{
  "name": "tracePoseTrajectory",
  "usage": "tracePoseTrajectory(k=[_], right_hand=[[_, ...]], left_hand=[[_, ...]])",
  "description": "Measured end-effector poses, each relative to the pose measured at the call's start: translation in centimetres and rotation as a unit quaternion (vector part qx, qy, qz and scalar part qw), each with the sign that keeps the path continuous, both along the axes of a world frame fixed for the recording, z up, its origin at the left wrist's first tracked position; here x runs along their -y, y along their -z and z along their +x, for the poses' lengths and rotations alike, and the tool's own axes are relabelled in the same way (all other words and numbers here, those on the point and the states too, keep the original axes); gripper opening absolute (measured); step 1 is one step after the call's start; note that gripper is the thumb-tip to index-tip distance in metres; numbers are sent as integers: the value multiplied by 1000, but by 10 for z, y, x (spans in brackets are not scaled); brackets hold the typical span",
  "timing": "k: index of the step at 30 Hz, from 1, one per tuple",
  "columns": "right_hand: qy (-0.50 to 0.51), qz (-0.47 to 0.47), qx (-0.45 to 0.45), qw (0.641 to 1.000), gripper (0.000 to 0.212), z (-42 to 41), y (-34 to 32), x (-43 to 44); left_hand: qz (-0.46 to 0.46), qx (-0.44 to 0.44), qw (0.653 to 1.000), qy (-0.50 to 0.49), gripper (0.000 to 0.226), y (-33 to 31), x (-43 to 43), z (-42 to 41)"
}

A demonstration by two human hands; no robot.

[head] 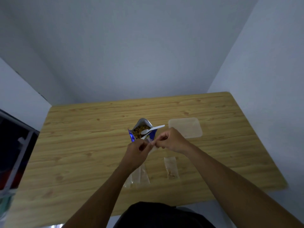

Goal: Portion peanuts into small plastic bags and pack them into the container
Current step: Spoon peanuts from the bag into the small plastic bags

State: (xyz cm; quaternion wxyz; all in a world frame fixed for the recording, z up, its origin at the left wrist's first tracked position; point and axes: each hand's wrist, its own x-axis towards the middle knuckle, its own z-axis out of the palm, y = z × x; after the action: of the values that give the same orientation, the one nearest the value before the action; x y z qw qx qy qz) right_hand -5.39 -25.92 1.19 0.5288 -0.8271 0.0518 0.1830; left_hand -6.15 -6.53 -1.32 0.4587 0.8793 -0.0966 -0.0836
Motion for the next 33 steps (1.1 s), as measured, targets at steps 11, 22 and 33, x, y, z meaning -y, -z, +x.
tracePoseTrajectory(k=[11, 22, 33], right_hand=[[47, -116, 47, 991, 13, -8, -5, -1], [91, -6, 8, 996, 11, -3, -14, 1], [91, 42, 12, 995, 24, 5, -18, -7]], left_hand=[[14, -45, 998, 51, 32, 4, 5, -2], [31, 132, 989, 54, 88, 0, 4, -2], [63, 155, 986, 1, 49, 0, 4, -2]])
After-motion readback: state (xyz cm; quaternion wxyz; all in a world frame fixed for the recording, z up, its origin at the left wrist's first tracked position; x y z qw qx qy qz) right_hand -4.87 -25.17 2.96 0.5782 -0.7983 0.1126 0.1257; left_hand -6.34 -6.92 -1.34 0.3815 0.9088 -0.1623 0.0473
